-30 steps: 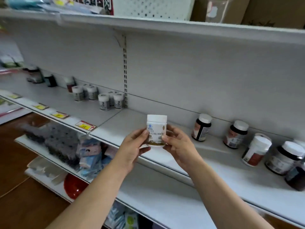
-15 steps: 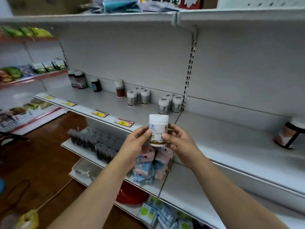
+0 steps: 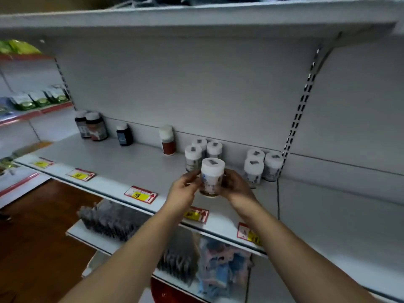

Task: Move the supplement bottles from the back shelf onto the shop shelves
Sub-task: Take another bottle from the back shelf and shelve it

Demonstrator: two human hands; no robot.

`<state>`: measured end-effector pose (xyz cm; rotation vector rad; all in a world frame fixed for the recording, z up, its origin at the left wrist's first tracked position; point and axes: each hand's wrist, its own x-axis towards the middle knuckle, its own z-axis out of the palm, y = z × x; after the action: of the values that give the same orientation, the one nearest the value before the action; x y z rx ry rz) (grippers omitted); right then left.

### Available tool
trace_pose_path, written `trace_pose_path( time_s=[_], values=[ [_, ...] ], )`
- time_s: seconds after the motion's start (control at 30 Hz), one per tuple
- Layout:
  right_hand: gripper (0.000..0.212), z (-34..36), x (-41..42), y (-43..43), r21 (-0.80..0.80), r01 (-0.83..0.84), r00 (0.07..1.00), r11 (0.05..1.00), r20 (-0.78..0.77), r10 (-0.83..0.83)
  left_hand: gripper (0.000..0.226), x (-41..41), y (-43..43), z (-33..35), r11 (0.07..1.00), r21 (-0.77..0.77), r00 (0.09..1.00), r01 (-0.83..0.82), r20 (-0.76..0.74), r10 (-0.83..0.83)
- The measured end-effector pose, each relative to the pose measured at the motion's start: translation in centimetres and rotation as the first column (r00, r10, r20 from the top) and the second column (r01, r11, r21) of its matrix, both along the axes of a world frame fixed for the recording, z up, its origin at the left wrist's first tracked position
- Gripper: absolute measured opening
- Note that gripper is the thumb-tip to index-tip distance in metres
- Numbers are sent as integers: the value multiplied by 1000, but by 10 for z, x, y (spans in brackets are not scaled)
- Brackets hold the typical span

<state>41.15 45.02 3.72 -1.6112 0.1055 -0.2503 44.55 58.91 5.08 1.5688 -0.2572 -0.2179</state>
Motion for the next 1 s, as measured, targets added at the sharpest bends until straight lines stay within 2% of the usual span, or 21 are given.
trace_pose_path(
  time_s=[0.1,0.17,0.27,0.47,0.63,1.0],
  values=[
    [38,-8,25,2,-127,43,998,991,-30,-47,37,29,2,-11,997,61,998,54,-18,-53],
    [36,-16,38,4,-150,61,997,987,-34,-67,38,50,2,-20,991,107,997,82,0,-83],
    [43,-26,51,8,-189,114,989,975,-67,-128,41,79,-1,-28,966,216,988,145,27,-154],
    [39,-35,77,9,-319,241,961,917,-56,-272,37,111,-2,-35,906,314,935,283,121,-334],
    [40,-35,94,2,-401,290,942,869,-40,-334,35,116,-6,-37,886,374,924,275,154,-351],
    [37,-41,109,-8,-397,283,939,873,-72,-337,41,116,-9,-36,883,382,932,271,124,-339]
  ],
)
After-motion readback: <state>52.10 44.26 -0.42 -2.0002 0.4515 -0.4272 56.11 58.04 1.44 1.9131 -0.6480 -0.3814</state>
